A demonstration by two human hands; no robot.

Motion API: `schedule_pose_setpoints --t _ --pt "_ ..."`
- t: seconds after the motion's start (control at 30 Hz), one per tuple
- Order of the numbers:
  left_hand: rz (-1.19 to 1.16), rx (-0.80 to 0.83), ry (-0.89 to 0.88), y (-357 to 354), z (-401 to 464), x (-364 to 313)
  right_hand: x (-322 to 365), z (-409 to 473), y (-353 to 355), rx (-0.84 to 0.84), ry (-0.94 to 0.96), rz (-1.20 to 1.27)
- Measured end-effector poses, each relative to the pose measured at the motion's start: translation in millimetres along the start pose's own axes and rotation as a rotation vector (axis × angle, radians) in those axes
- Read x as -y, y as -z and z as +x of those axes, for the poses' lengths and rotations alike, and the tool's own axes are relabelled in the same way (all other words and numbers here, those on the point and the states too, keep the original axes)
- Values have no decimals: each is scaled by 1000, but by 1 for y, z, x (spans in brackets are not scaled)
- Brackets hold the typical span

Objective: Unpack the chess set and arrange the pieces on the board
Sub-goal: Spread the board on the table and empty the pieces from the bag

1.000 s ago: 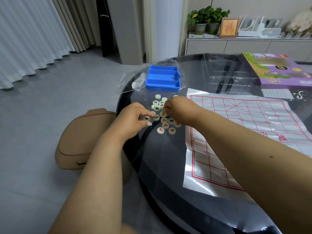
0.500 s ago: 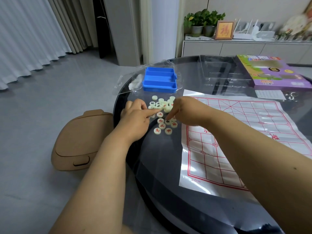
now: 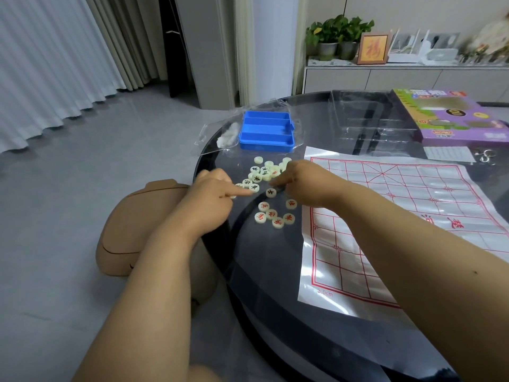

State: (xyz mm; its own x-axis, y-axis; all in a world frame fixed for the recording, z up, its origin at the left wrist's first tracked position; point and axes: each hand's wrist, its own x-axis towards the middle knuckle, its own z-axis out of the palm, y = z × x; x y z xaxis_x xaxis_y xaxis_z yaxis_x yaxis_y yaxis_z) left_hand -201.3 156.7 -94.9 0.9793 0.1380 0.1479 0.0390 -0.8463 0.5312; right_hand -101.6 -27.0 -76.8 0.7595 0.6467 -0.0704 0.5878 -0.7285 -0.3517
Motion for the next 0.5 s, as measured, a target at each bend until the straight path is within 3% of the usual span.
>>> schedule_pose_setpoints --t 0.1,0.23,0.5 --pt "11 -142 88 6 -3 16 -6 2 5 -154 -61 92" --pt "51 -23 120 -3 -6 23 -15 12 6 -269 -176 138" --pt "-18 54 8 -5 -9 14 -2 34 -6 -246 -144 41"
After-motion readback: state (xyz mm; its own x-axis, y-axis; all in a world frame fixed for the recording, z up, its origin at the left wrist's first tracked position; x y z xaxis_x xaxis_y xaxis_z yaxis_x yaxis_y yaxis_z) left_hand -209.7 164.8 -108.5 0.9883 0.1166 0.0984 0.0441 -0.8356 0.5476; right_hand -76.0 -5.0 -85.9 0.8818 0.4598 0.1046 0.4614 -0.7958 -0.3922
